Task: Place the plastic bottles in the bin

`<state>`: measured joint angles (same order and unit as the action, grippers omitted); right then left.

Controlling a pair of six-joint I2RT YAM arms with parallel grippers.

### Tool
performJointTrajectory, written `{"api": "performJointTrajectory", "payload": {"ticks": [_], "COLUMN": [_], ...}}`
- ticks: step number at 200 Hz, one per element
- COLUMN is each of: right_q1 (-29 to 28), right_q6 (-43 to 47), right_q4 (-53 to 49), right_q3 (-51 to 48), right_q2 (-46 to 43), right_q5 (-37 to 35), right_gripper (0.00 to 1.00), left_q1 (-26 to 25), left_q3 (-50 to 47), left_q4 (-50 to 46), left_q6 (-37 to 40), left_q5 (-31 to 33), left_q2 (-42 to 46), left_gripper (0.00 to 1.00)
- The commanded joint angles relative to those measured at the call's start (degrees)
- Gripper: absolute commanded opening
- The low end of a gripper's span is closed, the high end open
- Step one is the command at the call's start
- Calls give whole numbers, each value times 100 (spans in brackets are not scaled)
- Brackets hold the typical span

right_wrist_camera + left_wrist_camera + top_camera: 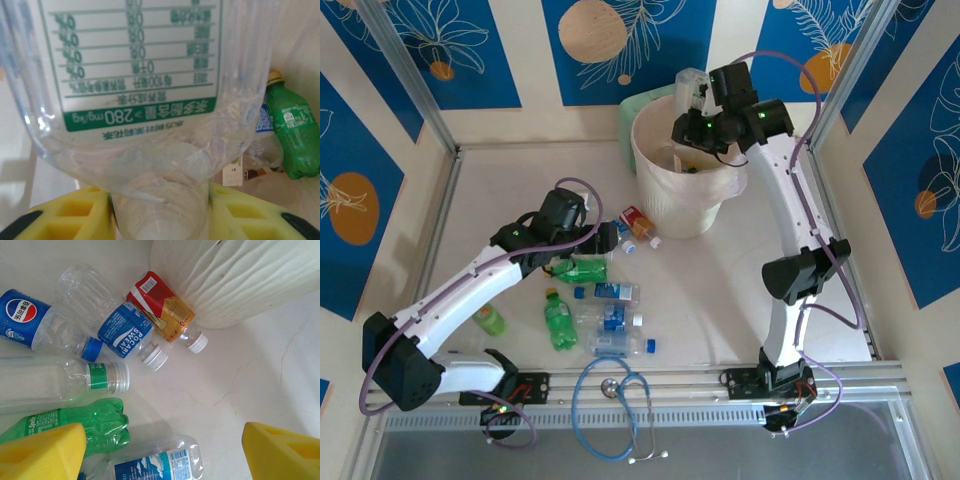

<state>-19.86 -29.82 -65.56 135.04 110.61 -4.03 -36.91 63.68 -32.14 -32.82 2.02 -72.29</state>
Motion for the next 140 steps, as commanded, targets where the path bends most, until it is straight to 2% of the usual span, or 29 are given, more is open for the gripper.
{"api": "performJointTrajectory", "payload": {"ticks": [1, 18, 30, 45, 88, 118, 140], "right_q1": [-17, -14, -2, -9, -334, -1180, -1926], "right_q6": [130, 118, 112, 104, 193, 612, 844], "right_q4": [-119, -124, -139, -206, -208, -25, 170], "right_q3": [102, 101, 138, 242, 177, -518, -1476], "right_q2": [-43, -40, -49, -53, -518, -1214, -1796], "right_q5": [49, -35, -69, -136, -426, -981, -1229], "right_gripper": [49, 56, 67, 72, 74, 74, 74], "left_q1": [61, 61, 61, 65, 72, 71, 69], "left_q3": [-65, -92, -93, -93, -120, -110, -119], "left_q4": [67, 68, 68, 68, 37, -117, -292], "left_q6": [-97, -103, -95, -89, -120, -169, -165], "left_q5": [97, 97, 105, 105, 105, 107, 193], "left_q2": [78, 92, 108, 108, 111, 197, 291], "left_gripper": [81, 81, 81, 81, 81, 81, 82]}}
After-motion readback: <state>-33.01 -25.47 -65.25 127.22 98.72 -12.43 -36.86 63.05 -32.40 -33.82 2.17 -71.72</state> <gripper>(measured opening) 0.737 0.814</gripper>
